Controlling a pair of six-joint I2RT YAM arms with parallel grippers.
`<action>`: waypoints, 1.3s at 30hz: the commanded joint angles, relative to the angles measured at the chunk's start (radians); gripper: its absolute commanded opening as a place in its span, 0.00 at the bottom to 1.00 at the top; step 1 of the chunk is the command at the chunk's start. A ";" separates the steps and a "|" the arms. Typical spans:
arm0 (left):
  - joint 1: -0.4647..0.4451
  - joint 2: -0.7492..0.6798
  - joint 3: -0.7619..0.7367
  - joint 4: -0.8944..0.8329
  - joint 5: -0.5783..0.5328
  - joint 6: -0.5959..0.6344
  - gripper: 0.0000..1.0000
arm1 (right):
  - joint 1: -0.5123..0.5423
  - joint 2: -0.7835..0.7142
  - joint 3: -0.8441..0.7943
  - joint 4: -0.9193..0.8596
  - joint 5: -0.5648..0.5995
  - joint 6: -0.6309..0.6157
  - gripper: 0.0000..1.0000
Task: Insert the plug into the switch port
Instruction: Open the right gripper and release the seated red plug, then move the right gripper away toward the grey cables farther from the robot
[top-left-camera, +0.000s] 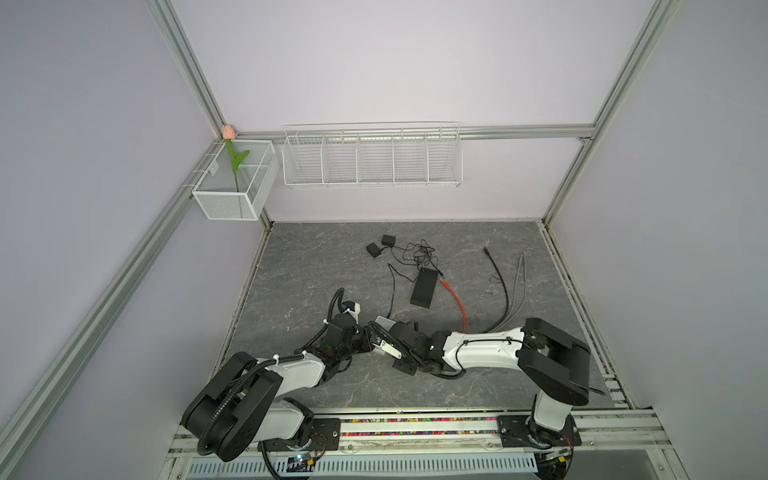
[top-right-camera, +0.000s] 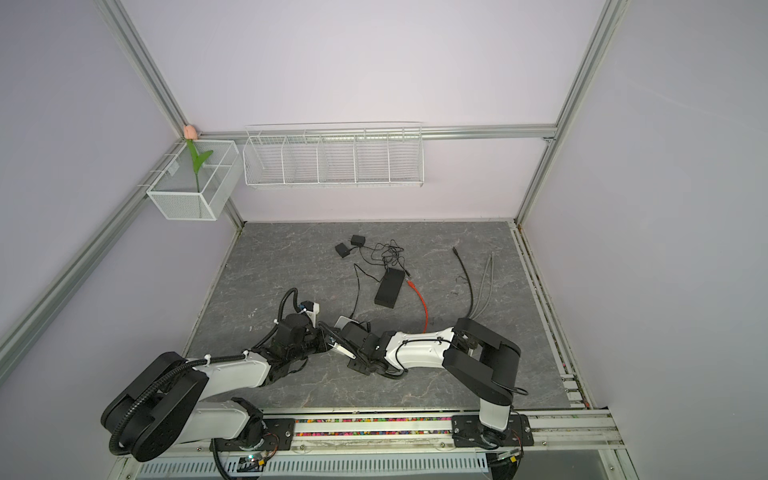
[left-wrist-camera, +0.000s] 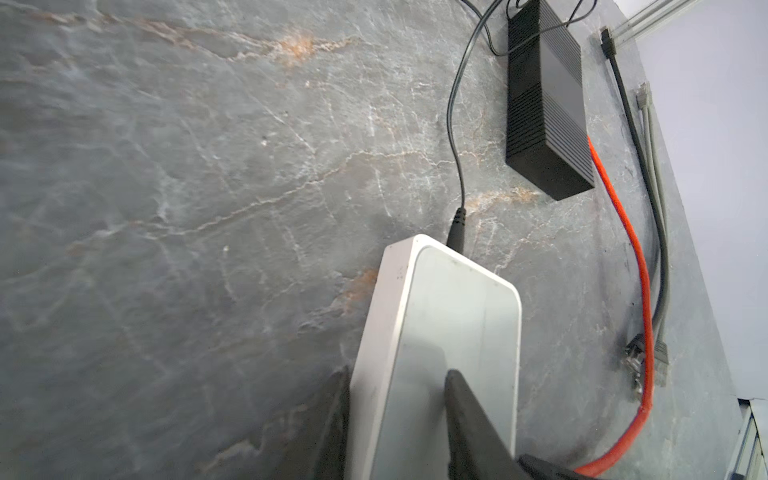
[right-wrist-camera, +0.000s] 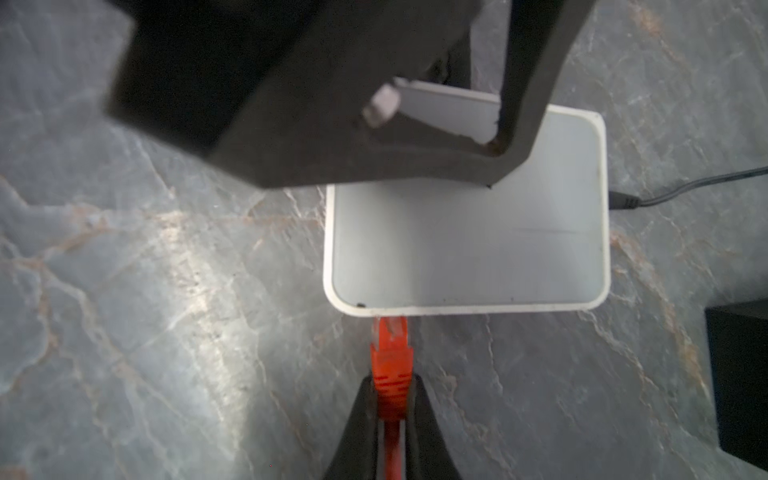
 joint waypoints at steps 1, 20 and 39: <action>-0.141 0.058 -0.032 -0.153 0.311 -0.041 0.37 | 0.033 0.086 0.040 0.541 -0.015 0.010 0.07; -0.219 0.059 -0.001 -0.185 0.305 -0.028 0.38 | -0.057 0.099 0.108 0.565 -0.470 -0.102 0.10; 0.215 -0.398 0.237 -0.658 0.091 0.113 0.59 | -0.127 -0.527 -0.163 -0.150 -0.120 -0.026 0.61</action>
